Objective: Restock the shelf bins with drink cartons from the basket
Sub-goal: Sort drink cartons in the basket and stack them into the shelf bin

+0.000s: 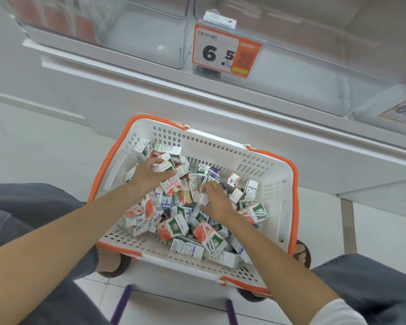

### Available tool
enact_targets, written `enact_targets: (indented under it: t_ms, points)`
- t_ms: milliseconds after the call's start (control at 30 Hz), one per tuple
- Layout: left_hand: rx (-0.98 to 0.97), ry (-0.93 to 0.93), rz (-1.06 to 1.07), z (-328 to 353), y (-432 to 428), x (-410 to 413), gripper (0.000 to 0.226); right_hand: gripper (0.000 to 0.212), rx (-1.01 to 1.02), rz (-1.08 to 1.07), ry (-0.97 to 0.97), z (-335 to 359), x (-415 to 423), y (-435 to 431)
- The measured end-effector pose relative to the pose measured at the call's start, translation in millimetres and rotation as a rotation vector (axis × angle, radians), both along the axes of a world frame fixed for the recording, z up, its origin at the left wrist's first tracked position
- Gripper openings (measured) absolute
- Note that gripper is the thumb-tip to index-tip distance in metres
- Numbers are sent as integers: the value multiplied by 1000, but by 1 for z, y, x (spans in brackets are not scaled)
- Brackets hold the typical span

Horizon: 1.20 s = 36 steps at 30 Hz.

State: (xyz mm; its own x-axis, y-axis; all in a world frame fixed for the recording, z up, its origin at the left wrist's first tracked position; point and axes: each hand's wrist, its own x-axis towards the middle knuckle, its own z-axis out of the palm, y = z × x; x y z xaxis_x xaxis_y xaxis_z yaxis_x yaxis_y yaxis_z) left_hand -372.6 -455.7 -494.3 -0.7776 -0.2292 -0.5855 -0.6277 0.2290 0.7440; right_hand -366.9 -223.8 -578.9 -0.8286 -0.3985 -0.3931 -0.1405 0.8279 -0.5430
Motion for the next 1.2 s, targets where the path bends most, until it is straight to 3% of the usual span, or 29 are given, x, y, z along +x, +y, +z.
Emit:
enact_targets:
  t_ms: [67,200,367,567,667,767,867,933,1067,1133,1200]
  points:
    - [41,-6,-3,8,2,-2,59,39,-44,-103,-23,13,-4,-2]
    - [144,26,-41,37,10,-11,47,70,-244,-319,-118,75,-37,3]
    - [185,285,-118,104,22,-30,31,47,-371,-224,60,197,-71,-3]
    - [61,625,-98,199,-3,-56,28,44,-668,-170,267,344,-95,-10]
    - [89,708,-73,232,-22,-66,22,42,-801,-198,405,390,-116,-12]
    - [100,737,-63,251,-37,-75,18,41,-741,-215,533,402,-144,-19]
    - [142,734,-84,259,-48,-85,17,45,-592,-309,520,387,-176,-30]
    - [127,738,-97,260,-54,-91,20,48,-493,-299,369,372,-195,-39]
    - [99,768,-75,261,-61,-99,27,47,-481,-232,-124,354,-206,-57]
    - [46,764,-53,262,-65,-102,43,56,-414,-200,-29,357,-205,-58]
    - [9,768,-45,265,-70,-104,56,57,-432,-193,269,365,-194,-60]
